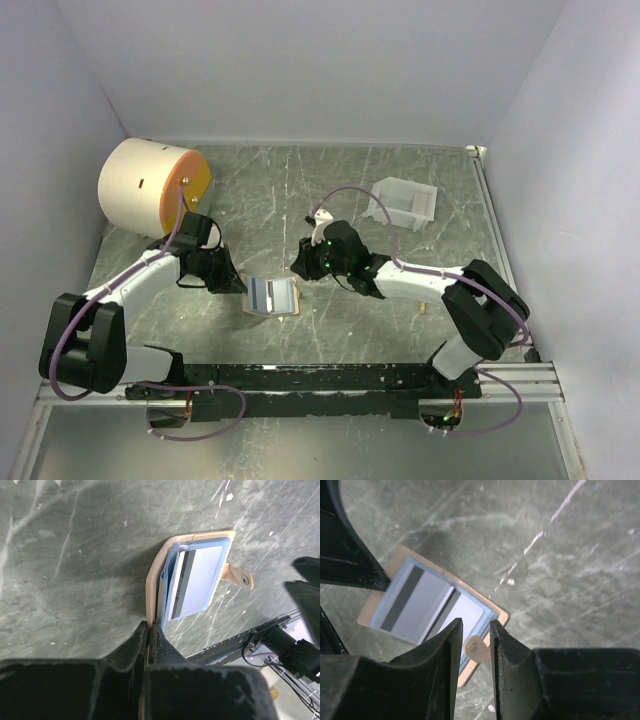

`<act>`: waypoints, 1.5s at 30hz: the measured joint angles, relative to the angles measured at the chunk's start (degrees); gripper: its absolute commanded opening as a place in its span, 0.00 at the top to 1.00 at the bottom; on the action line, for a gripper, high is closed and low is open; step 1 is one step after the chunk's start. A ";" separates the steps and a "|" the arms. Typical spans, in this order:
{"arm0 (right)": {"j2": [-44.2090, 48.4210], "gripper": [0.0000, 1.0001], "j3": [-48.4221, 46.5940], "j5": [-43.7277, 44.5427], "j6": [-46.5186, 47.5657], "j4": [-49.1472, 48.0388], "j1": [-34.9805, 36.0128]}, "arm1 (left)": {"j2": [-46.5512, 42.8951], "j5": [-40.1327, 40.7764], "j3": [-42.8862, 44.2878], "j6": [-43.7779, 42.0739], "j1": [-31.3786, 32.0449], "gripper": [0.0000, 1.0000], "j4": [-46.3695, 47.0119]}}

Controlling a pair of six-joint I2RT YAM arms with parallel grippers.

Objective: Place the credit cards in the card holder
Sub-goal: Adjust the card holder at the center of the board.

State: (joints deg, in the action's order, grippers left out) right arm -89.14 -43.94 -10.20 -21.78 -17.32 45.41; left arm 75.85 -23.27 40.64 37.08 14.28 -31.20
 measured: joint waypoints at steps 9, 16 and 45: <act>-7.48 0.56 -6.88 6.36 -5.38 11.87 6.75 | -1.73 -0.55 -0.07 0.04 0.00 0.93 0.02; -10.47 0.90 -11.63 12.76 -5.40 18.69 9.97 | -2.10 -0.42 -0.59 0.04 0.00 0.93 0.00; -0.79 0.70 6.16 8.48 -12.55 4.48 1.31 | -3.67 -1.79 -1.55 1.79 0.02 0.75 1.38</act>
State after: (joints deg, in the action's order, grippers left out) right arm -89.93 -37.78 -1.72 -34.33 -12.84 46.72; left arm 72.18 -25.06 39.09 38.87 14.31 -29.82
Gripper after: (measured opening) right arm 0.249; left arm 0.211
